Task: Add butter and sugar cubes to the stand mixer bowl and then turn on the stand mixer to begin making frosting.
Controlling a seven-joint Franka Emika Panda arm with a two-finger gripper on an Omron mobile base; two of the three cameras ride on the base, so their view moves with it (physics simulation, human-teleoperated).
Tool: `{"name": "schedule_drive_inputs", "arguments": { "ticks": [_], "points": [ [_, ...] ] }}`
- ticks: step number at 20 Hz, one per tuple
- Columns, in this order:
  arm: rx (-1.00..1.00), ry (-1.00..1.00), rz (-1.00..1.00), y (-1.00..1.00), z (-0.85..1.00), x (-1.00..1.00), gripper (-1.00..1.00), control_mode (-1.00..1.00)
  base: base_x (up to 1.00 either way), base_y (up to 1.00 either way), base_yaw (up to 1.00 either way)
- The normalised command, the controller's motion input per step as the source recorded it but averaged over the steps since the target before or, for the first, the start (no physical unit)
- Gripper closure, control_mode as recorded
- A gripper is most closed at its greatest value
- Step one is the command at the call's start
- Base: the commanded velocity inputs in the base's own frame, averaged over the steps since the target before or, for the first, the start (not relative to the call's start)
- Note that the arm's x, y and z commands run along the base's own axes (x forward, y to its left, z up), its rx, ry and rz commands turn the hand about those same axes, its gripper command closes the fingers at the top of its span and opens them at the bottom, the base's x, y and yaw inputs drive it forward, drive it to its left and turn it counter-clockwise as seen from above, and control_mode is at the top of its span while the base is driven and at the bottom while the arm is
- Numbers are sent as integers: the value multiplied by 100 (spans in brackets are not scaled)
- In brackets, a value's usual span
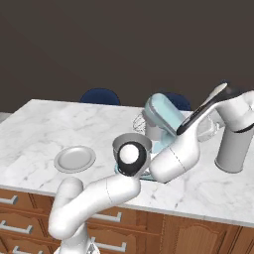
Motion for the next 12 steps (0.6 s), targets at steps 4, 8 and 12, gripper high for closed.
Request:
{"name": "schedule_drive_inputs", "arguments": {
  "ticks": [4,8,12],
  "points": [
    [-21,22,7,100,-5,29,-100,-100,0,0,0],
    [-24,26,6,98,-5,35,-100,-100,0,0,0],
    [-28,20,5,85,-28,12,-100,-100,0,0,0]
  ]
}}
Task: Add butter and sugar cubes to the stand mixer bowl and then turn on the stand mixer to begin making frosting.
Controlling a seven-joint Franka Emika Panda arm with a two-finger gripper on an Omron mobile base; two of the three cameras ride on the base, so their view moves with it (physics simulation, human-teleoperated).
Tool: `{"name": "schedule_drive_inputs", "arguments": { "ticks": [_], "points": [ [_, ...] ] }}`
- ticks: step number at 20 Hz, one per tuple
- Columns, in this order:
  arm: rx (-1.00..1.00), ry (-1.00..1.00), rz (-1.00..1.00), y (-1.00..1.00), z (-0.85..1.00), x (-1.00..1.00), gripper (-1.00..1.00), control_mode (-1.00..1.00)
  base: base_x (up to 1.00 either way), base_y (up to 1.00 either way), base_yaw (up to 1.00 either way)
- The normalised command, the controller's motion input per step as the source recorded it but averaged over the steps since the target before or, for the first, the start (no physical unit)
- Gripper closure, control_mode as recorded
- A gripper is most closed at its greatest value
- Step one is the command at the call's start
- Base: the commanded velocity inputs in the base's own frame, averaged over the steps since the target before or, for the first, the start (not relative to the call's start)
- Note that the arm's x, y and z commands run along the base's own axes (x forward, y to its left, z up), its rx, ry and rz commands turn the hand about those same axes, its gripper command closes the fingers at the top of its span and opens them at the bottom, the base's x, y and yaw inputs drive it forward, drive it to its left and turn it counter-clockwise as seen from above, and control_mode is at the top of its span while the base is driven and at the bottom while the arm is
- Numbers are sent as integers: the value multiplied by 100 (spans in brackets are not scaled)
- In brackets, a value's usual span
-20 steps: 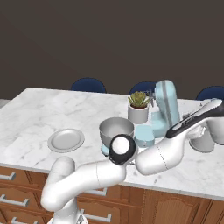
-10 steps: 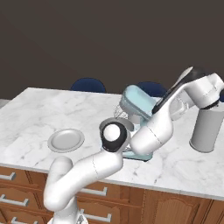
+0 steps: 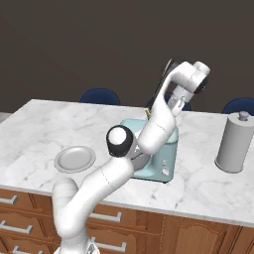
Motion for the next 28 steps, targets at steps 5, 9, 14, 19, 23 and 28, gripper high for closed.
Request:
{"name": "schedule_drive_inputs", "arguments": {
  "ticks": [5,9,14,19,23,28],
  "points": [
    [-25,-3,1,51,-11,-32,-100,-100,0,0,0],
    [-27,-32,2,63,17,-95,-100,-100,0,0,0],
    [-33,-39,4,70,17,-95,-100,-100,0,0,0],
    [-26,-37,0,60,7,-100,-100,-100,0,0,0],
    [-20,-38,1,29,7,-100,-100,-100,0,0,0],
    [-15,-38,3,5,13,-100,-100,-100,0,0,0]
  ]
}}
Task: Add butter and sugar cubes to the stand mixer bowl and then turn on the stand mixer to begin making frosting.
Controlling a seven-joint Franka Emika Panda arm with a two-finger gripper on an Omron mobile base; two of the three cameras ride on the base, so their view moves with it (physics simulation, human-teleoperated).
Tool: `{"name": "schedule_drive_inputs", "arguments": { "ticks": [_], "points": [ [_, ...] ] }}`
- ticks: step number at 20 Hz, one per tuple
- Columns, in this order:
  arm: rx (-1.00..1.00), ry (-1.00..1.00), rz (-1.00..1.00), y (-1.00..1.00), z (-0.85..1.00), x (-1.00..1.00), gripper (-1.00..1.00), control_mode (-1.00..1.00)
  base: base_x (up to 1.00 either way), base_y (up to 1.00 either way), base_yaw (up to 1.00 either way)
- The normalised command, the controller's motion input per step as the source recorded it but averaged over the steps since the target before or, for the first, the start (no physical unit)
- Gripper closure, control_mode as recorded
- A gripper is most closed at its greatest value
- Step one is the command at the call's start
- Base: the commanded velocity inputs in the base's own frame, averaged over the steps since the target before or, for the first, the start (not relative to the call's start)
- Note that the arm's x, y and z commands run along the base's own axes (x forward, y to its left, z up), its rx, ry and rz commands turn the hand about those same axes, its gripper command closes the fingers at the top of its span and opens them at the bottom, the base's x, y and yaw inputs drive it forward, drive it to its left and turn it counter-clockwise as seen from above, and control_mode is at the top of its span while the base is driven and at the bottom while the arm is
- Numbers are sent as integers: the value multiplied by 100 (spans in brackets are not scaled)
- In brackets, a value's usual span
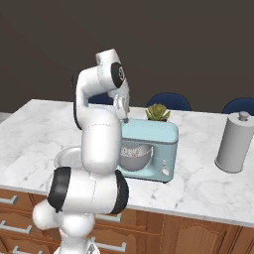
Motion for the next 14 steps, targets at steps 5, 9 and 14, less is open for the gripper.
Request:
{"name": "schedule_drive_inputs", "arguments": {
  "ticks": [5,9,14],
  "points": [
    [-7,-35,7,0,19,-99,-100,-100,0,0,0],
    [-5,-29,15,-4,1,-83,-100,-100,0,0,0],
    [-1,-24,28,-12,-18,-33,-100,-100,0,0,0]
  ]
}}
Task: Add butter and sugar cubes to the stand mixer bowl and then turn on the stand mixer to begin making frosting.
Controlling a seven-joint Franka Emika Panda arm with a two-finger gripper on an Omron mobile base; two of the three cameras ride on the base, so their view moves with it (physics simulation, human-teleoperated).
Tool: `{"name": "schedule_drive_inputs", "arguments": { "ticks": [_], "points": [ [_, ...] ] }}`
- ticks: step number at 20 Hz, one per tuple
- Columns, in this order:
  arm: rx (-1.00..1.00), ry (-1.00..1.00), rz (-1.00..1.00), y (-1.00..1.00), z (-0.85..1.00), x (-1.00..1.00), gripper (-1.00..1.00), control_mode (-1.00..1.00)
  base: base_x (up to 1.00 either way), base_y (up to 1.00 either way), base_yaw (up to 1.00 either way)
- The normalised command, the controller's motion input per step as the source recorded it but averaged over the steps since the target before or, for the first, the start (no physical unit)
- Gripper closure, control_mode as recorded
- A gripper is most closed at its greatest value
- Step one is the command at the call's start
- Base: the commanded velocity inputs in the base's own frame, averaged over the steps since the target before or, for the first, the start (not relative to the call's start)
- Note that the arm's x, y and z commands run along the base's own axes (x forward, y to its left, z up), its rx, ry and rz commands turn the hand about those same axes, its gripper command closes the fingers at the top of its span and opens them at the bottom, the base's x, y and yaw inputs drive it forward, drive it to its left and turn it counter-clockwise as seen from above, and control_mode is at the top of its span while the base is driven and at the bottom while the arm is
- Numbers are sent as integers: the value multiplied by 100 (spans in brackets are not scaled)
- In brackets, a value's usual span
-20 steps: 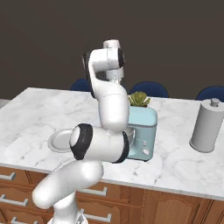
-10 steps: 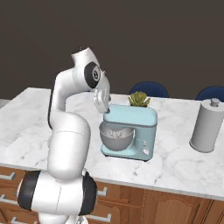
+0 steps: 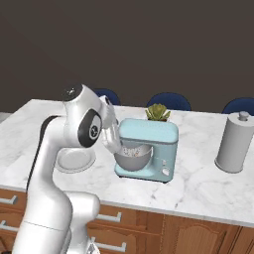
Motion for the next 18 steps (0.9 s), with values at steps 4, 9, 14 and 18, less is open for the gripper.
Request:
{"name": "schedule_drive_inputs", "arguments": {
  "ticks": [4,9,14,18],
  "points": [
    [0,-27,52,-38,-44,-10,-100,-100,0,0,0],
    [-3,-33,49,-44,-25,-20,-100,-100,0,0,0],
    [-23,-34,33,-25,-4,-52,-100,-100,0,0,0],
    [-38,-24,21,0,-36,-30,-100,-100,0,0,0]
  ]
}}
